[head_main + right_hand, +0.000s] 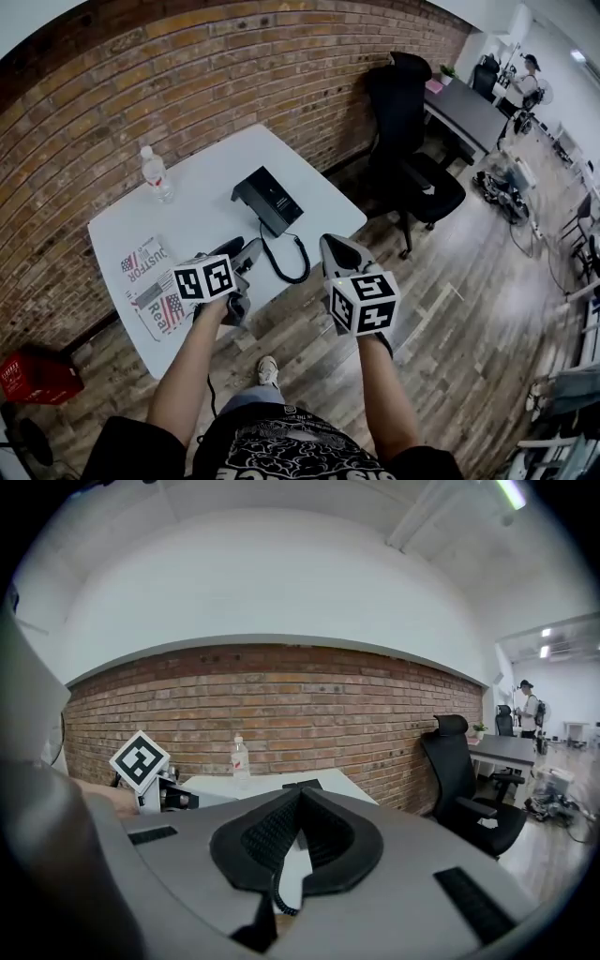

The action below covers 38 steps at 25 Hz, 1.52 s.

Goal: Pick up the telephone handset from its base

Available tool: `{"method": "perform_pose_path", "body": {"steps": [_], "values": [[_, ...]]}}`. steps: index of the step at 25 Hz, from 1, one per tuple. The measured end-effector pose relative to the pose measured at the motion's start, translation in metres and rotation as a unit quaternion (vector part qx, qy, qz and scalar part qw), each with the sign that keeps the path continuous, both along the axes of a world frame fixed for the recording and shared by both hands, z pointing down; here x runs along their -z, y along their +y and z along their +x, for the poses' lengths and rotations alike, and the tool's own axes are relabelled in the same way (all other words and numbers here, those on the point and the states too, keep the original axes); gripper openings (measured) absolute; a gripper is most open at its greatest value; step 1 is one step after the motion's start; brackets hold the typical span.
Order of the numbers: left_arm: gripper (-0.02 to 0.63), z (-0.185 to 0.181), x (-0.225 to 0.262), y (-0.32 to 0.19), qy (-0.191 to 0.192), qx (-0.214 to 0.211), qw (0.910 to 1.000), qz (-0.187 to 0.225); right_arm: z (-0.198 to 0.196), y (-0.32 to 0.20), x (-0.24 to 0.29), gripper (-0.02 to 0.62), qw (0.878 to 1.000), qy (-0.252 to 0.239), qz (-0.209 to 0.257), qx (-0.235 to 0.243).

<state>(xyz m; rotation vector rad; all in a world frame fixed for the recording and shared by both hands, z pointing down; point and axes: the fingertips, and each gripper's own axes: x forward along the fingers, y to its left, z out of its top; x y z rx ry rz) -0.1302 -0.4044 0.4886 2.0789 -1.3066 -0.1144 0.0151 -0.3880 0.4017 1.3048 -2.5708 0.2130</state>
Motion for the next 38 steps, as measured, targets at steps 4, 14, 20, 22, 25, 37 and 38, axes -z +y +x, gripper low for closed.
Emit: {"method": "perform_pose_path", "body": {"steps": [4, 14, 20, 22, 25, 37, 38], "values": [[0.193, -0.009, -0.024, -0.034, 0.029, 0.000, 0.9991, -0.029, -0.017, -0.034, -0.010, 0.000, 1.000, 0.008, -0.009, 0.006], [0.193, -0.021, -0.074, -0.102, 0.094, -0.011, 0.9920, -0.083, -0.032, -0.101, -0.033, 0.000, 0.999, 0.017, -0.028, 0.002], [0.193, -0.026, -0.099, -0.131, 0.130, -0.003, 0.9864, -0.101, -0.031, -0.131, -0.045, 0.000, 0.999, 0.021, -0.037, -0.006], [0.193, -0.026, -0.104, -0.138, 0.144, -0.001, 0.9841, -0.104, -0.031, -0.139, -0.047, 0.000, 0.999, 0.023, -0.040, -0.007], [0.193, -0.026, -0.110, -0.147, 0.165, 0.000, 0.9802, -0.110, -0.033, -0.151, -0.050, 0.000, 0.999, 0.026, -0.041, -0.007], [0.138, -0.023, -0.116, -0.169, 0.197, 0.007, 0.9741, -0.111, -0.031, -0.171, -0.067, 0.000, 0.998, 0.032, -0.053, -0.012], [0.130, -0.023, -0.117, -0.168, 0.198, 0.010, 0.9735, -0.114, -0.030, -0.171, -0.068, 0.000, 0.998, 0.032, -0.054, -0.013]]}}
